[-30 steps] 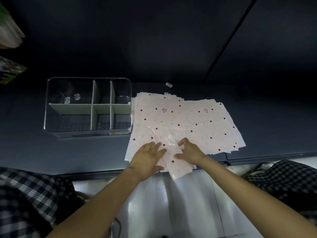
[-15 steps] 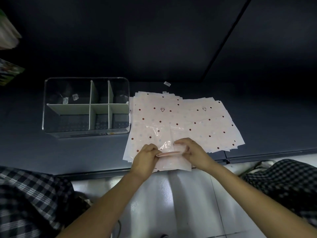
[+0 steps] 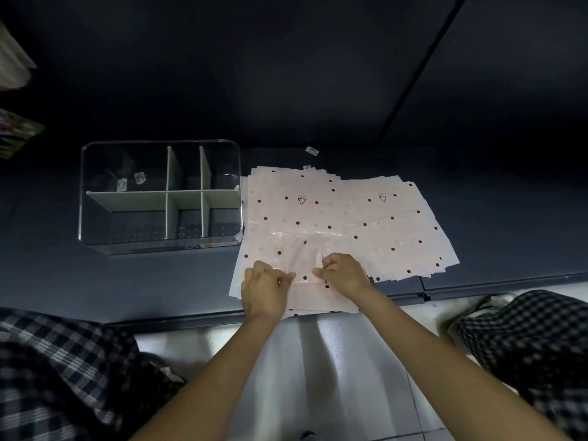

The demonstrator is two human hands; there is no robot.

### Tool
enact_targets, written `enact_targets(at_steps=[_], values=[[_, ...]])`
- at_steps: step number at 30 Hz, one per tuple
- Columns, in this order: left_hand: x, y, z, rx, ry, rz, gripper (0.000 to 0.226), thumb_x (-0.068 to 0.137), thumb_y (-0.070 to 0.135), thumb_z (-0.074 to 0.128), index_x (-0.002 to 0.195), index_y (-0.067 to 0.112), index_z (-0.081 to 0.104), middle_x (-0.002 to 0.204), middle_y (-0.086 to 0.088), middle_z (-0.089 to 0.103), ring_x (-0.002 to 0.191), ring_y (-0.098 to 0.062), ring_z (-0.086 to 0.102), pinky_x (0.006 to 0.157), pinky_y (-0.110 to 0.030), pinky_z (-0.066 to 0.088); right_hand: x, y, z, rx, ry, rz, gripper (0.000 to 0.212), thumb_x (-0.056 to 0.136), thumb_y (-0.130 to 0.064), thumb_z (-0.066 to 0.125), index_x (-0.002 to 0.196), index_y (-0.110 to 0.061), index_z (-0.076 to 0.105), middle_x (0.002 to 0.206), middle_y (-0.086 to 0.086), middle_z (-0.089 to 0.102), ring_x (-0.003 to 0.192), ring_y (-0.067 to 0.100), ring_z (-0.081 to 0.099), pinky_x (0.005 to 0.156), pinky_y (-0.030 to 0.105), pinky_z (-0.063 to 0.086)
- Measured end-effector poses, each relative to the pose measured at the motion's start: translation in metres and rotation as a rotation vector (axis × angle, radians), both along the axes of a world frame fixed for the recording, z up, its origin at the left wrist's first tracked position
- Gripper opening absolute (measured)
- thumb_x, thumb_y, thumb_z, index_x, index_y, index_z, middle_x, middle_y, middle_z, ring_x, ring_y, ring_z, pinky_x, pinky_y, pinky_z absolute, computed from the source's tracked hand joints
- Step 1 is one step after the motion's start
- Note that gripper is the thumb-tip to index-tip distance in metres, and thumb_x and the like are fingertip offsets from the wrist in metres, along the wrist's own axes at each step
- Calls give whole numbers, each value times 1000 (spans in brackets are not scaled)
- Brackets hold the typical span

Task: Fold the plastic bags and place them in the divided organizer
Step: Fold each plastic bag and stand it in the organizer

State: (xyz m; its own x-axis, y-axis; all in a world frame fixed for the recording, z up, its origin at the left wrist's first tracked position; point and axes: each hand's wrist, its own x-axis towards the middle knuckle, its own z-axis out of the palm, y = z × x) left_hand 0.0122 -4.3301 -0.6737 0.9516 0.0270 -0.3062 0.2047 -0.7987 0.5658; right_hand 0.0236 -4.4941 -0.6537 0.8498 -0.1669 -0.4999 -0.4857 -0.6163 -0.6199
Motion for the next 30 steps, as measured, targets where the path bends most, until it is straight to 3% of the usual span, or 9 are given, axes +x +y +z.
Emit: enact_targets(at_steps=[9,12,15,18,21,23,25,27,30], values=[[0,-17,9,193,-58,117,35,91,41,56,109,11,57,119,-7,47,110,-24,43,90,-35,36,6,7,2,-9,73,-83,15,81,-24,71,80,-13,62,75,-4,58,74,12,54,52,14,35],[-1,-21,8,155,-314,-217,40,91,21,57,129,12,47,142,-9,38,128,-27,35,103,-34,24,9,8,2,-8,97,-103,17,80,-23,72,76,-13,60,74,-1,57,65,12,52,50,15,36],[1,-15,-1,301,-298,-697,60,102,38,26,150,10,3,156,-3,-16,146,-21,-11,118,-35,-9,9,8,2,-50,123,-64,26,81,-24,71,72,-2,59,76,19,57,66,23,52,64,26,43],[7,2,-12,387,-172,-783,71,97,56,15,148,17,-16,154,-4,-27,143,-18,-21,118,-34,-11,9,6,1,-41,91,-77,35,81,-24,72,98,5,65,81,13,63,73,17,55,65,24,43],[13,15,-16,451,-166,-865,72,93,63,14,145,28,-22,153,-8,-29,142,-22,-24,118,-36,-11,7,6,2,-20,83,-105,28,82,-24,70,101,-5,62,86,-2,60,67,6,53,56,16,39],[16,18,-16,477,-175,-891,70,92,65,13,142,33,-24,151,-11,-31,141,-24,-26,117,-37,-12,-1,8,3,-144,-3,-72,24,85,-24,67,103,-12,58,94,1,64,78,12,57,64,22,41],[17,17,-17,464,-190,-890,68,91,66,12,140,36,-26,150,-11,-32,141,-25,-26,117,-37,-13,-13,12,-2,-378,-289,140,29,88,-18,61,116,-12,56,112,7,64,104,22,56,83,27,43],[16,18,-17,455,-201,-889,66,91,66,10,140,38,-24,150,-11,-33,141,-25,-27,117,-38,-12,-21,17,-8,-436,-481,427,45,94,-15,52,138,-9,43,144,8,44,134,24,37,111,31,28],[17,19,-17,431,-186,-895,69,91,66,14,144,36,-19,150,-10,-33,141,-23,-27,117,-36,-13,-21,7,-17,-541,-347,746,57,103,-32,27,150,-16,0,153,-7,-14,146,16,-8,117,30,-10]])
